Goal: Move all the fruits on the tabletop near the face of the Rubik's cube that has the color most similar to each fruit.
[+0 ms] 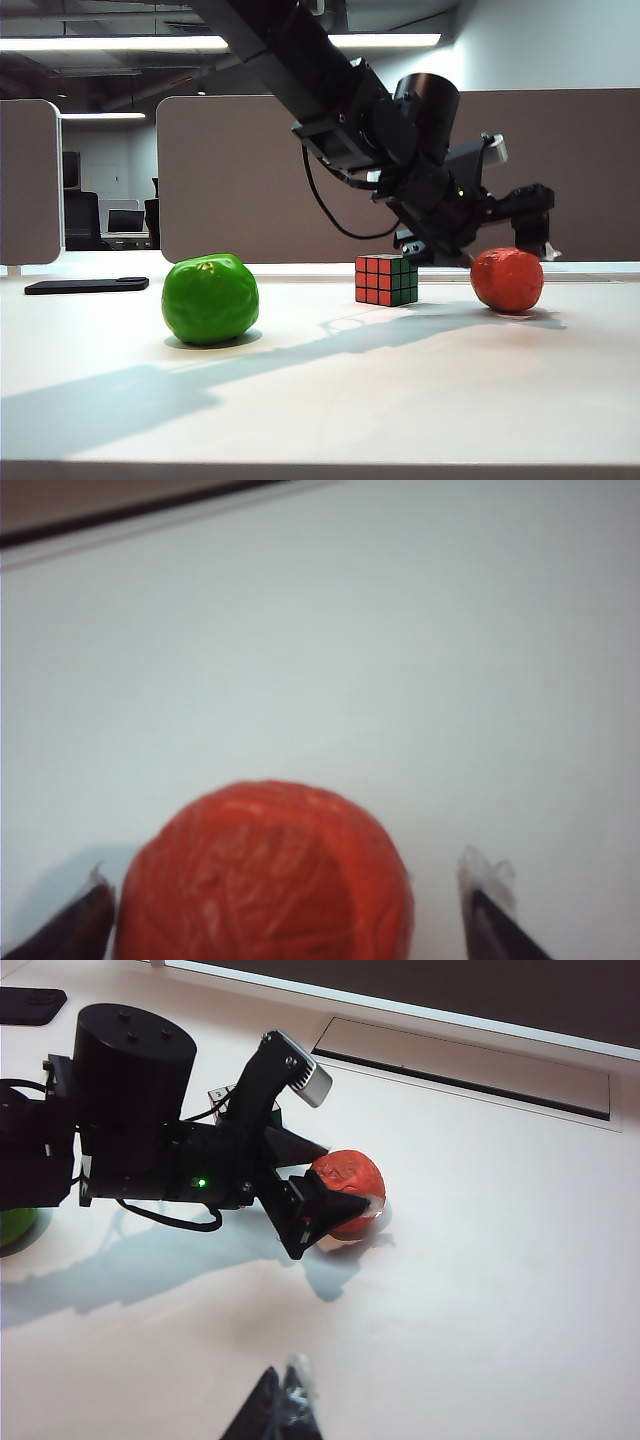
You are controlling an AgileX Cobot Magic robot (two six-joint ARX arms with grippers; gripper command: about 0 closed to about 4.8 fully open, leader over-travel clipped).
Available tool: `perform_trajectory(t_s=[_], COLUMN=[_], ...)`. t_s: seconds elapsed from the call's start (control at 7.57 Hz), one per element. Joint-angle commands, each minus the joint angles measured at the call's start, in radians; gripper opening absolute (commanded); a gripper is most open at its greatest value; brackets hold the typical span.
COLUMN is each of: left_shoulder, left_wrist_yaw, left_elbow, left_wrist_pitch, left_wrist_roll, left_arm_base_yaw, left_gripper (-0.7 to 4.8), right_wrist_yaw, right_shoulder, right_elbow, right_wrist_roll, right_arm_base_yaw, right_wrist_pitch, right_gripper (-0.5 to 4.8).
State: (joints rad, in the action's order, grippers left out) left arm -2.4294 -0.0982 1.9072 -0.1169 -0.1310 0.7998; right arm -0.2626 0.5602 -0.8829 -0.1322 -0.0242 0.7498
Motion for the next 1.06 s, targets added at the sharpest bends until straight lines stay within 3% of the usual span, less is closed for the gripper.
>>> perform_trajectory(t_s=[0.13, 0.66, 1.06], left_shoulder=[-0.009, -0.008, -0.008], left_wrist_yaw=[-0.01, -0.006, -0.006], left_elbow=[0.004, 0.004, 0.004], left_wrist_pitch=[-0.035, 0.059, 0.091], left_wrist_roll=[-0.027, -0.027, -0.047], left_arm_base_yaw=[0.002, 0.001, 0.001], left_gripper=[4.42, 3.06, 3.07], right_wrist_yaw=[-0.001, -0.001, -0.001], right_shoulder=[-0.003, -0.003, -0.004], right_elbow=[-0.002, -0.002, -0.002], right_wrist_roll=[0.001, 0.001, 0.001], right_arm_base_yaw=[0.0, 0.0, 0.0], right_wrist_pitch=[-0.014, -0.013, 0.004], right_gripper=[-0.01, -0.01, -0.01])
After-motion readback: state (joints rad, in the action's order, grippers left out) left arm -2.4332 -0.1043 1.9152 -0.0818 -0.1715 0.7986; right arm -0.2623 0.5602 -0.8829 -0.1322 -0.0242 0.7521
